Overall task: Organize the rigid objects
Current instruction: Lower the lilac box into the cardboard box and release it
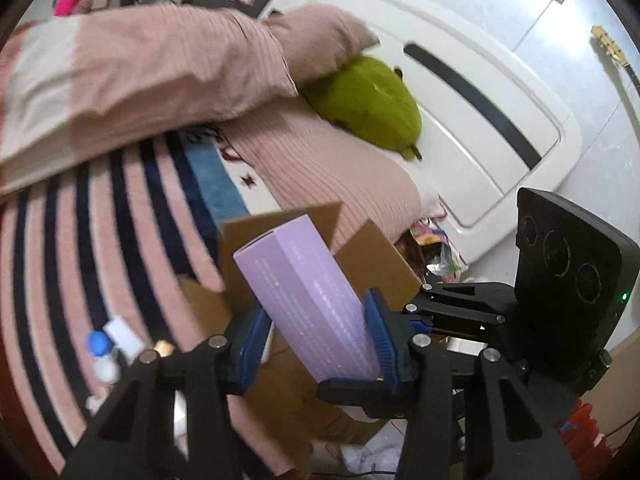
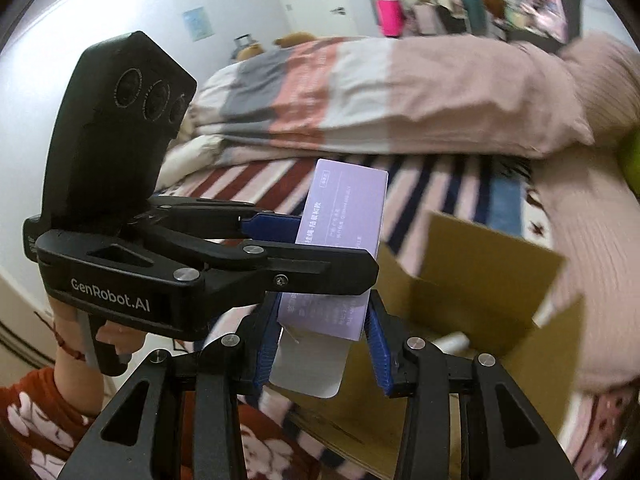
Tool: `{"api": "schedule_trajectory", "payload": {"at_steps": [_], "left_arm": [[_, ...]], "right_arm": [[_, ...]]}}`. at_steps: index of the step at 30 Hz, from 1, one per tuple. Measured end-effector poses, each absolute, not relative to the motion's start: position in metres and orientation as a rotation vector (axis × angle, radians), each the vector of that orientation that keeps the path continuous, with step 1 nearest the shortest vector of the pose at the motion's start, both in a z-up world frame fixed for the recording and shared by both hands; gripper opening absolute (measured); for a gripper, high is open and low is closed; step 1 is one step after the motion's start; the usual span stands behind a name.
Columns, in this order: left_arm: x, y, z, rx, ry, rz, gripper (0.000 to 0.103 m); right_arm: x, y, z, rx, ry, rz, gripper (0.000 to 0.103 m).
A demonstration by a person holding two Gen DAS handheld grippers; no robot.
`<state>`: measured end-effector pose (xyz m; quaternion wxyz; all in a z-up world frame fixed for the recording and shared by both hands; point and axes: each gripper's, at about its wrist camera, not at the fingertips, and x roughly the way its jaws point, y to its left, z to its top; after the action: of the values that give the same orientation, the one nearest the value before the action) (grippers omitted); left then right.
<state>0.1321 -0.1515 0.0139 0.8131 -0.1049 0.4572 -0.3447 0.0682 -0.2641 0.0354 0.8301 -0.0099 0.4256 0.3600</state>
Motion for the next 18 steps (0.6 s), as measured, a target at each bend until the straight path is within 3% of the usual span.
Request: {"api": "schedule_trajectory", "payload": {"at_steps": [5, 12, 18], "left_arm": [[0.145, -0.183, -0.007, -0.2, 1.06, -0.741, 0.045], [0.14, -0.186, -0.009, -0.131, 1.052, -0.677, 0.079], [0.13, -0.154, 0.012, -0.11, 0.987, -0.621, 0.08]], "right_arm": [[0.078, -0.302, 0.016, 0.007, 0.979, 0.704, 0.035], [0.083, -0.31, -0.001, -0.066, 1.033, 0.633, 0.037], [0.074, -0.3, 0.001, -0.121, 1.009, 0.629, 0.044]]}}
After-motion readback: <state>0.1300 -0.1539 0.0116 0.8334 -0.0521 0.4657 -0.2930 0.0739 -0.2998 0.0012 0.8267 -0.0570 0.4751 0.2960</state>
